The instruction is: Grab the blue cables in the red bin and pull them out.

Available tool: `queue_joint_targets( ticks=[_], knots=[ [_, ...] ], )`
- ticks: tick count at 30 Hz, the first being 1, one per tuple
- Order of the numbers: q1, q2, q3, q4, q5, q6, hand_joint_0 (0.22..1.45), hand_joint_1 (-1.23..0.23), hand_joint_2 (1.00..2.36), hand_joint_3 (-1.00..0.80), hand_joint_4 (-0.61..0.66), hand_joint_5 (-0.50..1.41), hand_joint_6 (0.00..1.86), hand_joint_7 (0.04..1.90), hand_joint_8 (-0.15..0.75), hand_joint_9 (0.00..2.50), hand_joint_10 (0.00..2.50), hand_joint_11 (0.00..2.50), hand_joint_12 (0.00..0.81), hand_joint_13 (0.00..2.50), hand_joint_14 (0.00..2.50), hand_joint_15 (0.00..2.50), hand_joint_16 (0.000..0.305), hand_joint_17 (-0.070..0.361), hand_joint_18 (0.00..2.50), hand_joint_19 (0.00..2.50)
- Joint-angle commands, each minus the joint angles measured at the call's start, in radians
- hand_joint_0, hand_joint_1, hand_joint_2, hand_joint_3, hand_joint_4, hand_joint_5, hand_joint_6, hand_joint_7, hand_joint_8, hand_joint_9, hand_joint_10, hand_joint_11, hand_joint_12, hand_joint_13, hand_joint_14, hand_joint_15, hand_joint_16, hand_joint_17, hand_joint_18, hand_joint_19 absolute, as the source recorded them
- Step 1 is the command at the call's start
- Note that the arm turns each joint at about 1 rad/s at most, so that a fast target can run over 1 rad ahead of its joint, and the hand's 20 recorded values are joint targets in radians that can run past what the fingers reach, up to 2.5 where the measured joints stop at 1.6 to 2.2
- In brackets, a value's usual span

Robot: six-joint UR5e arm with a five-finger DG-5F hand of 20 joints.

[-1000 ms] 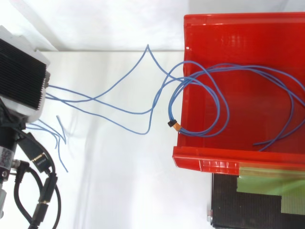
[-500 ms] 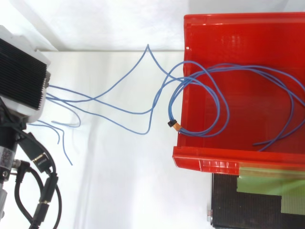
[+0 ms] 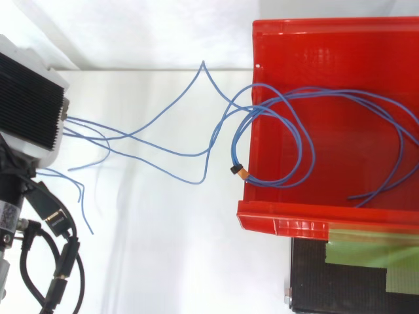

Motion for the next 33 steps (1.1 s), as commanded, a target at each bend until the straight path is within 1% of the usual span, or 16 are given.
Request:
queue_joint_targets(
  ticks=[1, 6, 7, 8, 9, 19, 25, 33],
  knots=[
    [0.000, 0.000, -0.001, 0.000, 0.000, 0.000, 0.71, -0.97, 1.00, -1.00, 0.28, 0.95, 0.47, 0.66, 0.258, 1.45, 0.04, 1.34, 0.335, 1.09, 2.50, 0.77, 0.049, 0.111, 1.10, 1.68],
    [0.000, 0.000, 0.001, 0.000, 0.000, 0.000, 0.68, -0.91, 1.00, -1.00, 0.28, 0.96, 0.46, 0.66, 0.271, 1.46, 0.03, 1.31, 0.344, 1.10, 2.50, 0.75, 0.052, 0.118, 1.10, 1.57],
    [0.000, 0.000, -0.001, 0.000, 0.000, 0.000, 0.68, -0.91, 1.00, -1.00, 0.28, 0.96, 0.46, 0.66, 0.265, 1.46, 0.03, 1.29, 0.355, 1.11, 2.50, 0.75, 0.052, 0.118, 1.10, 1.55],
    [0.000, 0.000, -0.001, 0.000, 0.000, 0.000, 0.67, -0.90, 1.00, -1.00, 0.28, 0.96, 0.45, 0.66, 0.272, 1.46, 0.04, 1.31, 0.346, 1.11, 2.50, 0.75, 0.053, 0.119, 1.10, 1.53],
    [0.001, 0.000, 0.001, 0.000, 0.000, 0.000, 0.67, -0.90, 1.00, -1.00, 0.28, 0.97, 0.44, 0.67, 0.273, 1.46, 0.03, 1.32, 0.354, 1.11, 2.50, 0.73, 0.054, 0.120, 1.09, 1.52],
    [0.001, 0.000, -0.001, 0.000, 0.000, 0.000, 0.66, -0.89, 1.00, -1.00, 0.28, 0.98, 0.41, 0.68, 0.274, 1.47, 0.03, 1.30, 0.349, 1.11, 2.50, 0.73, 0.054, 0.122, 1.09, 1.51],
    [0.000, 0.000, 0.001, 0.000, 0.000, 0.000, 0.65, -0.88, 1.00, -1.00, 0.29, 0.99, 0.38, 0.70, 0.282, 1.47, 0.03, 1.31, 0.359, 1.12, 2.50, 0.73, 0.055, 0.123, 1.09, 1.49],
    [0.000, 0.000, -0.001, 0.000, 0.000, 0.000, 0.63, -0.87, 1.00, -1.00, 0.29, 1.00, 0.34, 0.72, 0.287, 1.48, 0.03, 1.29, 0.358, 1.13, 2.50, 0.72, 0.057, 0.127, 1.09, 1.42]
  ],
)
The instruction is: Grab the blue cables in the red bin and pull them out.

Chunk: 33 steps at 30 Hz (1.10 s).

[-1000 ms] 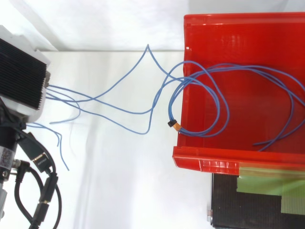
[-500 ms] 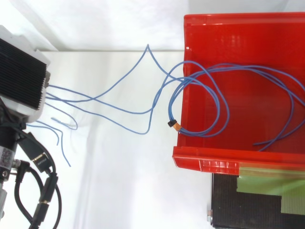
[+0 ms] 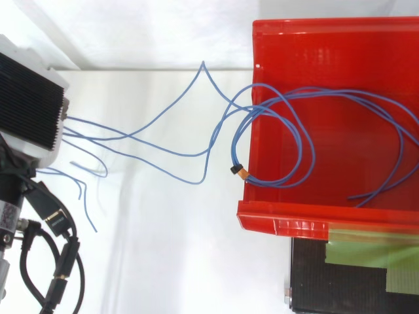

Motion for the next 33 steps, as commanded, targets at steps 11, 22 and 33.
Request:
queue_joint_targets(
  ticks=[11, 22, 33],
  knots=[
    [0.000, 0.000, -0.001, 0.000, 0.000, 0.000, 0.62, -0.87, 1.00, -1.00, 0.29, 1.01, 0.28, 0.75, 0.288, 1.49, 0.03, 1.29, 0.360, 1.13, 2.50, 0.71, 0.058, 0.130, 1.09, 1.37],
    [0.000, 0.000, 0.000, 0.000, 0.000, 0.000, 0.63, -0.87, 1.00, -1.00, 0.29, 1.04, 0.27, 0.76, 0.285, 1.51, 0.04, 1.31, 0.362, 1.14, 2.50, 0.73, 0.057, 0.127, 1.10, 1.39],
    [0.000, 0.000, 0.000, 0.000, -0.002, 0.000, 0.66, -0.88, 1.00, -1.00, 0.27, 1.05, 0.29, 0.76, 0.280, 1.52, 0.04, 1.29, 0.353, 1.13, 2.50, 0.72, 0.053, 0.120, 1.12, 1.48]
  ],
)
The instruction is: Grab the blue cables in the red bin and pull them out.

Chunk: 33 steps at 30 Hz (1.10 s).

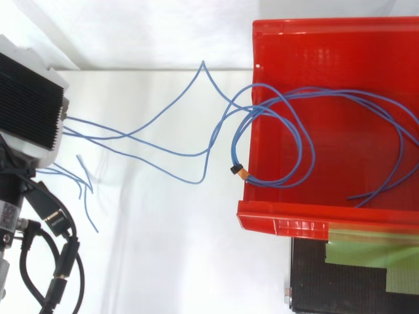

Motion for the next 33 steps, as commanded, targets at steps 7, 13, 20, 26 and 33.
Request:
queue_joint_targets(
  ticks=[7, 13, 20, 26, 33],
  knots=[
    [0.001, 0.000, -0.001, 0.000, 0.001, -0.002, 0.68, -0.89, 1.00, -1.00, 0.25, 1.06, 0.34, 0.76, 0.270, 1.54, 0.04, 1.30, 0.341, 1.14, 2.50, 0.75, 0.051, 0.114, 1.14, 1.55],
    [0.003, 0.000, -0.001, 0.000, 0.001, -0.002, 0.75, -0.93, 1.00, -1.00, 0.21, 1.07, 0.41, 0.75, 0.245, 1.55, 0.04, 1.33, 0.319, 1.13, 2.50, 0.80, 0.044, 0.099, 1.17, 1.77],
    [0.003, 0.000, 0.000, 0.000, 0.001, -0.002, 0.87, -0.98, 1.00, -1.00, 0.16, 1.05, 0.52, 0.72, 0.229, 1.57, 0.04, 1.34, 0.299, 1.12, 2.50, 0.85, 0.039, 0.088, 1.20, 1.94],
    [0.003, 0.000, 0.000, 0.005, 0.001, -0.002, 0.90, -1.00, 1.00, -1.00, 0.14, 1.04, 0.58, 0.70, 0.214, 1.56, 0.04, 1.35, 0.300, 1.12, 2.50, 0.86, 0.039, 0.087, 1.21, 1.95],
    [0.003, 0.000, 0.000, 0.006, 0.001, -0.002, 0.91, -1.00, 1.00, -0.98, 0.12, 1.00, 0.66, 0.65, 0.211, 1.54, 0.04, 1.35, 0.298, 1.11, 2.50, 0.86, 0.039, 0.088, 1.21, 1.96]
  ],
)
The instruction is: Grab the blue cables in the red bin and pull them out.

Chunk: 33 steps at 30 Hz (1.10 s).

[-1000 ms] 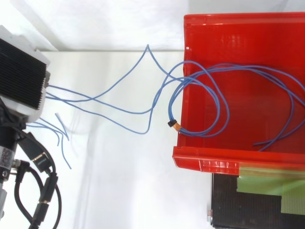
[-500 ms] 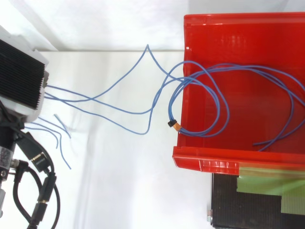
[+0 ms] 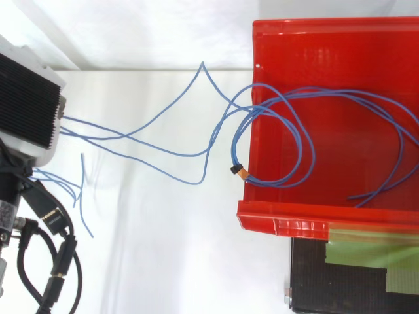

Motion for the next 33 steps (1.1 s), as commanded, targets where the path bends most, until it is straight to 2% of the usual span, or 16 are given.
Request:
queue_joint_targets(
  ticks=[1, 17, 33],
  knots=[
    [0.000, 0.000, 0.000, 0.000, 0.000, -0.001, 0.91, -1.00, 1.00, -0.98, 0.12, 1.00, 0.67, 0.64, 0.216, 1.54, 0.04, 1.35, 0.297, 1.12, 2.50, 0.86, 0.039, 0.088, 1.21, 1.96],
    [-0.002, 0.000, 0.000, 0.002, 0.000, 0.005, 0.93, -1.03, 1.00, -0.89, 0.09, 0.85, 1.00, 0.47, 0.202, 1.50, 0.04, 1.38, 0.297, 1.11, 2.50, 0.83, 0.039, 0.088, 1.18, 1.97],
    [-0.003, 0.000, 0.000, 0.000, 0.005, 0.073, 0.96, -1.04, 1.01, -0.85, 0.06, 0.81, 1.10, 0.42, 0.199, 1.48, 0.04, 1.40, 0.297, 1.10, 2.50, 0.82, 0.039, 0.088, 1.19, 1.96]
  ],
)
